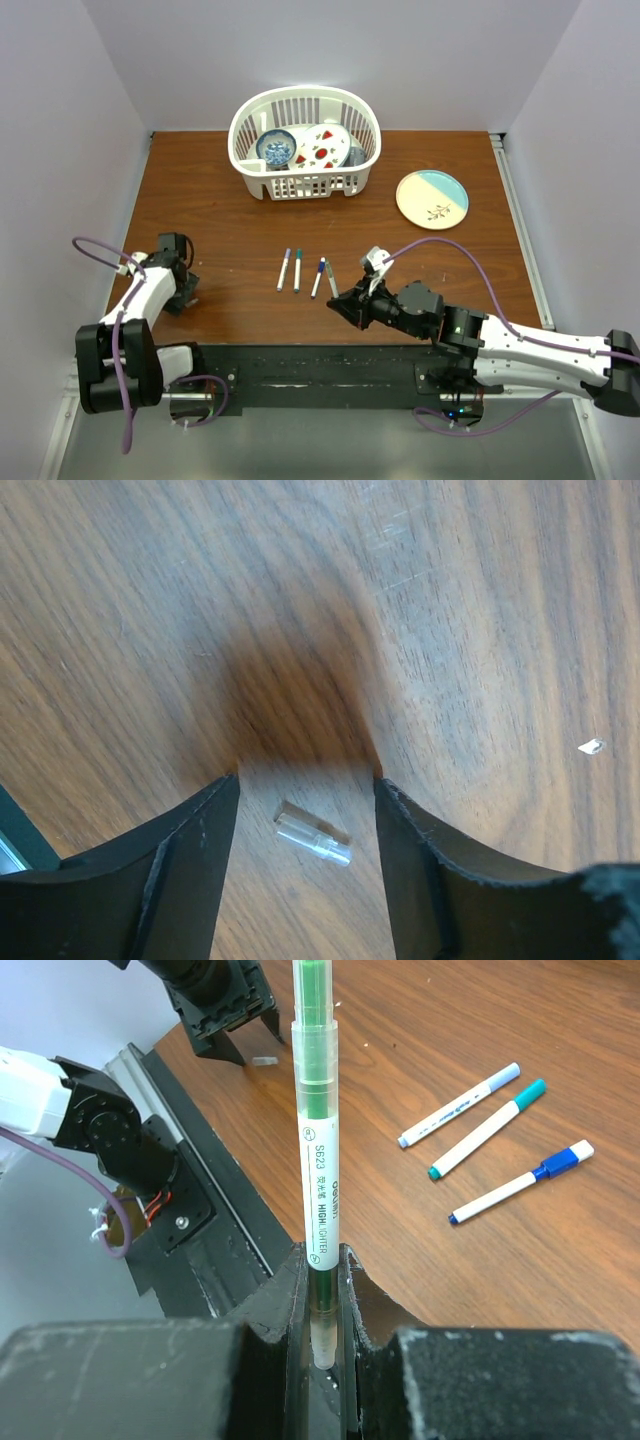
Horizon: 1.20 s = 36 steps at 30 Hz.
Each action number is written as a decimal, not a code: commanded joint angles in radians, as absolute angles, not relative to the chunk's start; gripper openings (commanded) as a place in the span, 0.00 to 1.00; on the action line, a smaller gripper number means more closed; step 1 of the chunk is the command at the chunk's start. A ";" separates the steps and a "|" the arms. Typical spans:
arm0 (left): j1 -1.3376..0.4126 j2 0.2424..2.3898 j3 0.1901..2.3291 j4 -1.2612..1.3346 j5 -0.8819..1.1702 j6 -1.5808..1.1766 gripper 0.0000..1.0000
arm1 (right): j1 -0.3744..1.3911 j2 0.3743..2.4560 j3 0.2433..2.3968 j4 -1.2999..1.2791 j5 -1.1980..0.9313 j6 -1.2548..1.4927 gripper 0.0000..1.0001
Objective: Insert the pens into the pen caps
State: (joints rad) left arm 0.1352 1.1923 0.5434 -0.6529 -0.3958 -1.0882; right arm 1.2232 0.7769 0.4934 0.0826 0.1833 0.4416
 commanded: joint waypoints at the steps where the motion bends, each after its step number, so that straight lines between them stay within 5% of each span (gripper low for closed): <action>1: 0.138 1.206 0.485 -0.673 -0.256 -1.118 0.60 | 1.224 0.749 0.525 0.114 0.178 0.449 0.00; 16: 0.092 1.219 0.502 -0.690 -0.143 -1.187 0.57 | 1.224 0.733 0.517 0.117 0.161 0.453 0.00; 26: 0.084 1.278 0.466 -0.652 -0.118 -1.198 0.44 | 1.224 0.687 0.511 0.087 0.173 0.445 0.00; 36: -0.074 1.236 0.471 -0.655 -0.123 -1.267 0.50 | 1.224 0.693 0.518 0.086 0.161 0.453 0.00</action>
State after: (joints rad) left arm -0.0048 1.1893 0.5465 -0.6498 -0.2802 -1.1778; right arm 1.2232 0.6937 0.4934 0.0696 0.1650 0.4450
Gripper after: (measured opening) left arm 0.494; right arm 0.111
